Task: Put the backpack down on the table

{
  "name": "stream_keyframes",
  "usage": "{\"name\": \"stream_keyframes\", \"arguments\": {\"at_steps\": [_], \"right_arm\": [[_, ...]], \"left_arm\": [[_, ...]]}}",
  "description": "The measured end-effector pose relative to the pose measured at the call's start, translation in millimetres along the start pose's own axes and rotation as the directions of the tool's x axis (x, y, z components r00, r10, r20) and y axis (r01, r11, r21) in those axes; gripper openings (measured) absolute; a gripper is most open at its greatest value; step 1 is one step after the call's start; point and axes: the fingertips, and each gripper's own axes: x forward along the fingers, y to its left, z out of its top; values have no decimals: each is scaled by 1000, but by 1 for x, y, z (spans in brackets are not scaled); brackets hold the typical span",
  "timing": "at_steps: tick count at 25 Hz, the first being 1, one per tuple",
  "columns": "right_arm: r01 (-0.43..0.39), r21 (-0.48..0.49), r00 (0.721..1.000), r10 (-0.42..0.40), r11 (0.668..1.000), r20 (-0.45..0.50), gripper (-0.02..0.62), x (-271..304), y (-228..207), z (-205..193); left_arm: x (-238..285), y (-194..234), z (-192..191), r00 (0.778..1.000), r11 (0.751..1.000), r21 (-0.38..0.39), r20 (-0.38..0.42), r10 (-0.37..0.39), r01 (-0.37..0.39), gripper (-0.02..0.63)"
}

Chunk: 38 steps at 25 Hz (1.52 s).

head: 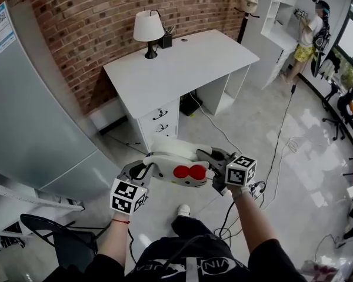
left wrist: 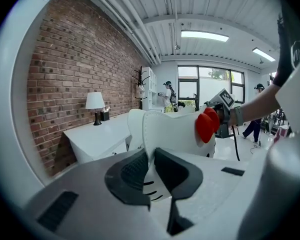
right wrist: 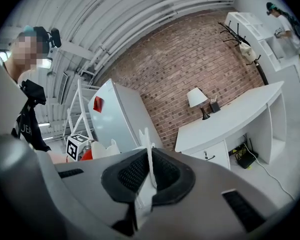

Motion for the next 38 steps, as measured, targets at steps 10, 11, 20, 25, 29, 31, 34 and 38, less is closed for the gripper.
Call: {"name": "stream_keyframes", "arguments": {"at_steps": [10, 11, 20, 25, 29, 31, 34, 38], "right_arm": [[1, -7, 1000, -1, 1000, -13, 12, 0, -74, 29], [2, -11, 1000, -2, 1000, -14, 12, 1, -81, 31], [11, -13, 1000, -11, 1000, -2, 12, -4, -128, 51], [16, -10, 1000, -16, 1000, 1, 12, -2, -143, 60], [16, -8, 1000, -16, 1000, 3, 12, 1, -154, 68], [18, -10, 1000, -18, 1000, 1, 12, 4, -160, 69], [26, -5, 1000, -26, 1000, -2, 12, 10, -171, 69], [33, 12, 999, -33, 999, -6, 12, 18, -186, 69]], "left_arm": [[75, 9, 24, 1000, 1000, -11, -28, -14, 13, 40], [82, 10, 27, 999, 1000, -10, -30, -15, 15, 40], [130, 14, 46, 999, 1000, -7, -32, -18, 18, 40], [145, 18, 55, 999, 1000, -4, -38, -18, 18, 40], [155, 24, 62, 999, 1000, 2, -40, -24, 24, 40], [161, 27, 63, 999, 1000, 1, -41, -28, 28, 40], [172, 34, 61, 998, 999, -4, -48, -32, 32, 40], [187, 44, 62, 997, 999, -4, -58, -44, 43, 40]]}}
